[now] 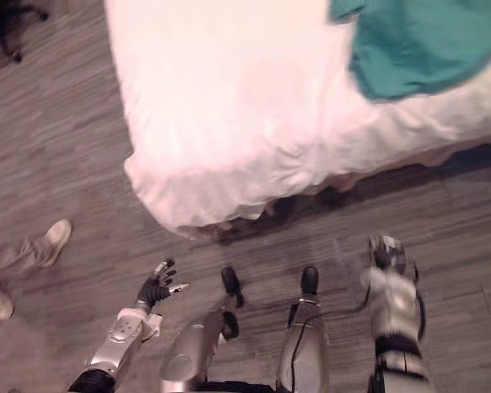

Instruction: Tidy the bed and pick cloth on bed and put in laundry

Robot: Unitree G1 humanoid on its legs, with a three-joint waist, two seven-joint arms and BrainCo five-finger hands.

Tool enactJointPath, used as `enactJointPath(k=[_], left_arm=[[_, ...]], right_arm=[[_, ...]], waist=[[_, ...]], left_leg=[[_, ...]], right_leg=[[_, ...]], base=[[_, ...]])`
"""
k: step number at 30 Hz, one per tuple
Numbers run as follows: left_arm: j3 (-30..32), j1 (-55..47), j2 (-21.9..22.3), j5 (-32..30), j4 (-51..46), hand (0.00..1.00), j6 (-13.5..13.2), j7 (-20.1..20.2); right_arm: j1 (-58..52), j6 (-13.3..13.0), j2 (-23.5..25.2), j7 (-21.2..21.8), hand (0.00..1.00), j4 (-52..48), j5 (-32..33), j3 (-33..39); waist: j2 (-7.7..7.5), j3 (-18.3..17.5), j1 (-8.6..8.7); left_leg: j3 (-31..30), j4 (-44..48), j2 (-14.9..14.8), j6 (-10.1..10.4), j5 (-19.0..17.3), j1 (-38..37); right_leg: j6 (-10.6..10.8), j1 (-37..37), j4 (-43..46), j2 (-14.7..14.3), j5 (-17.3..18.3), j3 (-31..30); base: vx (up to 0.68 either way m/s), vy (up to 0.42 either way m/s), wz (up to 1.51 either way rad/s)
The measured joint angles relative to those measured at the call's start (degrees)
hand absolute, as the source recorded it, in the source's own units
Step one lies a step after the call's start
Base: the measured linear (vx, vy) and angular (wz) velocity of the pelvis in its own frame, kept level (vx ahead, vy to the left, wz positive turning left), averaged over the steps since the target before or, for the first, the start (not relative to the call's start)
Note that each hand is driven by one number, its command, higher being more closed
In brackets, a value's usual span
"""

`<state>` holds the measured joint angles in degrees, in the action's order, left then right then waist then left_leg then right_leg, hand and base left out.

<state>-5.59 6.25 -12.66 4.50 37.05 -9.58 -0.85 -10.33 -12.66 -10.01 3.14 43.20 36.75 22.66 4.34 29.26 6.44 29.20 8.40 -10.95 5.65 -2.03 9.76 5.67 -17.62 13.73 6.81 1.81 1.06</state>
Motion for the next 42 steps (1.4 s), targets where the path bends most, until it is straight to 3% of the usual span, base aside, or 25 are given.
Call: enactJointPath(k=[3,4,5,6,8,9,11,12,13,14,15,16,17,19,21,24,26,27,28,31,32,33,37,40,42], left_arm=[[-0.65,3.78,3.19,-3.48,0.78,0.0,2.7,0.33],[-0.65,4.37,4.06,-4.78,0.72,0.0,3.22,0.65],[-1.71,3.8,5.07,-8.05,0.9,0.0,4.7,1.72],[-2.05,3.76,5.06,-8.41,0.97,0.0,4.96,1.93],[-3.38,3.19,4.75,-8.96,2.09,0.0,6.59,2.45],[-3.38,3.65,5.07,-9.01,3.69,0.0,7.83,2.4],[-4.1,4.35,6.37,-9.2,7.52,0.0,9.45,2.64],[-4.4,4.7,6.82,-9.63,9.34,0.0,9.98,3.11],[-1.99,2.19,7.5,-10.0,11.52,0.0,10.45,4.25],[-0.07,1.22,8.38,-9.97,12.03,0.0,10.62,4.61],[2.05,-0.72,9.15,-9.8,11.05,0.0,10.92,4.52],[2.49,-1.13,10.08,-8.69,10.97,0.0,10.62,3.75],[2.5,-1.79,10.73,-7.92,11.48,0.0,10.12,2.95],[2.45,-5.11,10.85,-6.43,12.61,0.0,8.06,1.68],[3.08,-5.89,11.0,-6.04,11.94,0.0,5.39,1.03],[4.62,-8.21,9.71,-4.22,12.07,0.0,4.53,0.72],[4.73,-8.46,7.56,-3.82,13.72,0.0,4.24,-0.21],[5.76,-7.75,6.01,-3.12,14.99,0.0,4.01,-0.34],[6.12,-7.33,6.02,-3.11,15.45,0.0,3.95,-0.49],[7.4,-6.85,5.8,-2.39,16.96,0.0,5.03,-0.34],[8.54,-6.92,5.74,-2.7,18.78,0.0,6.43,-0.37],[8.45,-7.0,5.65,-2.87,18.91,0.0,6.86,-0.38],[8.66,-7.53,4.98,-4.56,20.64,0.0,8.57,-0.51],[11.62,-9.25,4.55,-5.84,20.9,0.0,8.7,-0.03],[16.38,-10.67,5.65,-5.74,20.8,0.0,8.91,-0.13]], right_arm=[[-1.86,1.33,4.87,1.31,0.0,-1.32,2.08,0.32],[-1.39,1.7,5.53,1.63,0.0,-2.22,1.91,0.3],[1.57,2.17,6.26,3.45,0.0,-2.42,1.41,-0.75],[2.04,2.21,6.29,3.65,0.0,-2.2,1.42,-0.89],[6.02,2.99,6.64,5.16,0.0,1.34,-4.0,-1.13],[7.1,3.45,6.48,5.74,0.0,3.16,-6.71,-1.85],[6.67,4.19,5.87,5.99,0.0,4.95,-11.94,-2.86],[6.05,4.33,5.68,6.01,0.0,5.67,-12.27,-3.7],[4.52,4.98,6.69,6.09,0.0,5.57,-13.49,-5.56],[4.44,5.34,7.03,6.2,0.0,5.28,-14.6,-6.21],[5.11,5.19,6.73,6.51,0.0,4.85,-16.67,-6.91],[6.27,5.71,6.12,7.2,0.0,5.8,-18.88,-8.75],[6.99,6.23,5.39,7.62,0.0,8.36,-19.08,-9.92],[6.78,6.94,5.64,8.43,0.0,11.59,-21.48,-10.09],[3.68,6.96,5.29,8.78,0.0,8.59,-23.59,-10.14],[2.49,6.14,4.43,9.63,0.0,8.81,-25.54,-11.69],[3.14,5.39,4.57,9.85,0.0,10.31,-25.71,-12.26],[2.68,4.67,5.85,10.18,0.0,12.2,-26.22,-12.36],[2.61,4.66,6.01,10.17,0.0,13.23,-26.88,-12.34],[3.58,4.73,6.11,10.14,0.0,15.05,-27.57,-12.1],[4.51,4.67,5.73,10.26,0.0,14.99,-26.47,-11.83],[4.76,4.68,5.44,10.16,0.0,14.78,-26.01,-11.87],[6.09,4.03,4.86,9.49,0.0,13.69,-23.94,-12.3],[6.42,2.92,4.93,8.99,0.0,12.5,-23.11,-11.26],[5.85,2.97,6.14,8.26,0.0,11.15,-23.16,-9.52]], waist=[[-2.6,0.16,0.67],[-3.01,0.07,0.79],[-3.54,-0.53,0.74],[-3.62,-0.73,0.74],[-5.1,-2.53,0.59],[-4.6,-3.4,0.95],[-3.11,-5.17,2.48],[-3.01,-6.13,2.9],[-2.83,-9.02,1.04],[-1.83,-9.51,0.08],[-0.62,-10.43,-1.8],[-1.04,-10.28,-3.88],[-1.27,-10.27,-4.66],[-4.47,-11.45,-5.12],[-4.37,-12.48,-5.25],[-2.72,-14.23,-6.46],[-3.36,-15.37,-6.98],[-6.81,-16.8,-6.54],[-7.82,-17.13,-6.72],[-8.63,-17.31,-6.81],[-8.67,-17.13,-6.52],[-8.4,-16.95,-6.57],[-4.07,-14.97,-6.7],[-4.11,-14.74,-6.7],[-4.97,-14.6,-6.91]], left_leg=[[6.86,4.72,-4.68,1.4,-2.19,-3.59],[8.85,5.3,-5.29,1.98,-2.96,-4.87],[16.58,6.78,-8.55,2.93,-5.11,-9.76],[17.85,7.02,-8.92,3.18,-5.52,-10.5],[27.22,6.98,-9.5,4.17,-5.72,-17.25],[30.16,6.59,-9.61,4.81,-5.23,-20.2],[30.84,7.21,-10.21,5.86,-2.07,-26.18],[29.67,10.17,-10.97,5.29,-0.44,-28.4],[24.62,22.72,-15.22,0.36,3.07,-28.5],[19.14,29.13,-17.26,-5.33,7.14,-26.79],[-0.38,41.0,-14.39,-7.1,2.49,-17.64],[-14.6,52.51,-7.45,-1.04,-4.38,-8.39],[-20.57,56.15,-4.14,0.93,-7.23,-3.52],[-18.85,44.24,-1.51,-2.47,-10.31,1.89],[-14.88,25.81,0.07,-3.51,-9.06,5.04],[-16.37,-0.32,5.04,-1.6,0.25,7.34],[-17.25,6.19,5.42,-3.85,6.84,10.18],[-16.09,10.57,7.8,-5.91,4.44,12.47],[-16.36,11.36,8.88,-6.59,3.24,12.83],[-17.9,12.34,13.74,-8.82,-1.61,10.9],[-19.75,9.16,16.76,-8.63,-2.99,4.44],[-20.19,8.05,17.03,-8.57,-3.32,2.26],[-22.87,2.61,14.6,-7.84,-6.19,-9.06],[-25.24,1.99,12.73,-6.53,-10.35,-12.4],[-25.22,5.95,10.43,-5.19,-16.13,-15.0]], right_leg=[[-1.65,0.86,0.21,-2.41,1.67,-0.26],[-3.18,1.05,0.9,-1.32,3.16,3.54],[-6.55,2.67,1.42,1.85,4.54,15.12],[-6.9,2.96,1.7,2.31,4.61,16.62],[-9.62,2.99,5.72,6.9,0.42,27.67],[-7.93,2.71,6.94,5.99,1.13,29.3],[-9.8,2.7,11.74,4.27,4.97,28.05],[-10.56,1.58,17.14,4.02,7.89,27.7],[-14.06,3.08,16.6,-0.3,12.14,27.04],[-13.58,4.17,15.04,-2.57,12.58,25.41],[-14.08,4.63,14.04,-6.19,12.46,18.57],[-14.24,5.82,13.52,-7.63,13.01,12.67],[-13.38,8.28,11.96,-8.11,12.99,9.7],[-10.17,17.26,6.78,-6.91,13.79,4.67],[-7.71,23.81,3.08,-6.19,15.22,2.7],[-6.98,30.91,-1.41,-6.78,18.03,-1.42],[-7.72,34.8,-3.02,-7.02,20.48,-3.08],[-7.34,35.7,-2.92,-4.19,20.86,-1.98],[-7.35,35.24,-1.25,-3.39,20.55,-1.41],[0.02,26.45,21.64,0.23,14.71,1.43],[1.93,19.42,37.69,2.16,12.58,1.9],[1.7,18.31,38.69,2.08,14.09,2.34],[-1.77,9.75,26.67,-0.35,20.05,11.58],[0.33,1.79,1.81,-0.63,8.85,9.59],[1.28,1.27,-3.71,0.72,3.16,5.12]], base=[[0.06,-0.063,-0.65],[0.07,0.02,-2.11],[0.08,0.059,-1.86],[0.18,0.062,-2.79],[0.17,-0.056,-2.26],[0.22,-0.175,-1.68],[0.3,-0.232,-1.74],[0.41,-0.35,-2.49],[0.39,-0.316,-2.31],[0.45,-0.282,-3.16],[0.44,-0.039,-3.06],[0.52,0.051,-3.12],[0.62,0.125,-2.39],[0.55,0.087,-1.32],[0.5,0.125,-0.64],[0.57,0.297,-0.85],[0.6,0.349,-0.29],[0.5,0.215,0.42],[0.63,0.246,0.71],[0.67,0.242,0.65],[0.67,0.205,0.49],[0.55,0.164,0.4],[0.45,0.052,0.11],[0.37,-0.06,0.41],[0.59,-0.256,0.62]])
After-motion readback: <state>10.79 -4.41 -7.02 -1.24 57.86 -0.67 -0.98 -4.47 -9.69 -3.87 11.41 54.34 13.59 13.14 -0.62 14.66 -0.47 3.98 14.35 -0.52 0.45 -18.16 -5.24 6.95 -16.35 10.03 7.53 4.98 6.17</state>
